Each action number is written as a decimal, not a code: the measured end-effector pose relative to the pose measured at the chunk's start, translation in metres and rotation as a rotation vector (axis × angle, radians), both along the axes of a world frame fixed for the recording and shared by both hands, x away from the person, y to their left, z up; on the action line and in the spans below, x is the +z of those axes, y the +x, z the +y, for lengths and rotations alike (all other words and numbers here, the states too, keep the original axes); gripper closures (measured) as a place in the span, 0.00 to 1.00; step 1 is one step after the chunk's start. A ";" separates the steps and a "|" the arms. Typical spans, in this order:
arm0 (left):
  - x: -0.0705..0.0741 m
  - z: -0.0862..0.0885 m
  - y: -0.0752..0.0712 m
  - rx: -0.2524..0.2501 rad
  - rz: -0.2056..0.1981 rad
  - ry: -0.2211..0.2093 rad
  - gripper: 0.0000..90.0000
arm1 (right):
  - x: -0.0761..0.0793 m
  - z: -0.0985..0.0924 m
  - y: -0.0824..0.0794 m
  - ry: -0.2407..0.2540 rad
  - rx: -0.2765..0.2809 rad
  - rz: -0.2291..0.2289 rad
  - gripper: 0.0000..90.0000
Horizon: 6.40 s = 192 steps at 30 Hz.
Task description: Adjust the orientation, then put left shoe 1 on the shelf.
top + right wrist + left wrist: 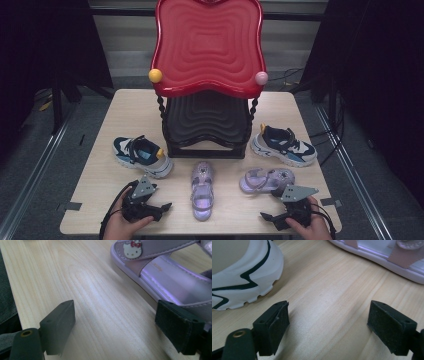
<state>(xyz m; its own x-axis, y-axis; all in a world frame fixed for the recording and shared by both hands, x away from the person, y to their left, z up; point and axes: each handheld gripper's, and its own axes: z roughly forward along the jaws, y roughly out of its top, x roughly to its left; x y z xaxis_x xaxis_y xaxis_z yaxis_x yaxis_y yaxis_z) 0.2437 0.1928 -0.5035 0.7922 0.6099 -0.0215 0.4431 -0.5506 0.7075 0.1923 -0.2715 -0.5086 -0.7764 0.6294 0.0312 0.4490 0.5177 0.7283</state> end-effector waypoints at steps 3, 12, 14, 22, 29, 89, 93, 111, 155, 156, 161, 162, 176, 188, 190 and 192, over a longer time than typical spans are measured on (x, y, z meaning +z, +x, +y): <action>0.004 -0.003 -0.001 -0.011 0.001 -0.013 0.20 | 0.000 0.000 0.000 0.000 0.000 0.000 0.18; 0.013 -0.027 -0.013 -0.083 0.013 -0.043 0.22 | 0.000 0.000 0.000 0.000 0.000 0.000 0.18; 0.014 -0.028 -0.013 -0.095 0.007 -0.033 0.22 | 0.000 0.000 0.000 0.000 0.000 0.000 0.18; 0.014 -0.041 -0.016 -0.135 0.064 -0.098 0.24 | 0.000 0.000 0.001 0.002 0.004 0.000 0.17; 0.010 -0.059 -0.017 -0.191 0.078 -0.085 0.28 | 0.000 0.000 0.001 0.002 0.004 0.000 0.17; 0.006 -0.001 -0.007 -0.060 0.055 -0.124 0.50 | 0.000 0.000 0.001 0.002 0.004 -0.001 0.17; 0.004 -0.009 -0.009 -0.089 0.055 -0.110 0.36 | 0.000 0.000 0.001 0.002 0.004 0.000 0.17; -0.003 -0.039 -0.003 -0.114 0.014 -0.059 0.17 | 0.000 0.000 0.001 0.002 0.006 0.001 0.17; -0.004 -0.051 0.025 -0.157 -0.010 -0.029 0.13 | 0.000 0.000 0.001 0.002 0.006 0.000 0.17; -0.004 -0.050 0.024 -0.169 -0.017 -0.037 0.23 | 0.000 0.000 0.001 0.002 0.007 -0.001 0.17; -0.003 -0.050 0.023 -0.139 -0.023 -0.045 0.34 | 0.000 0.000 0.001 0.001 0.007 -0.001 0.17; -0.003 -0.050 0.022 -0.138 -0.024 -0.047 0.35 | 0.000 0.000 0.001 0.002 0.007 -0.001 0.17; -0.004 -0.051 0.021 -0.129 -0.022 -0.058 0.35 | 0.000 0.000 0.001 0.001 0.007 -0.001 0.17; -0.003 -0.052 0.020 -0.127 -0.028 -0.046 0.39 | 0.000 0.000 0.001 0.001 0.007 0.000 0.17; -0.003 -0.052 0.020 -0.126 -0.029 -0.047 0.39 | 0.000 0.000 0.001 0.001 0.007 0.000 0.17; -0.003 -0.053 0.019 -0.121 -0.030 -0.047 0.39 | 0.000 0.000 0.001 0.002 0.007 0.000 0.17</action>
<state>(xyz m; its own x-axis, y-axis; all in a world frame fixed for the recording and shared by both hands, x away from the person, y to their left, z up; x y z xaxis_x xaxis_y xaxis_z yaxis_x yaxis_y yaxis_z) 0.2626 0.1401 -0.5064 0.8607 0.5085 -0.0229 0.3533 -0.5644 0.7461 0.1931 -0.2714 -0.5087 -0.7805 0.6243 0.0329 0.4459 0.5191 0.7292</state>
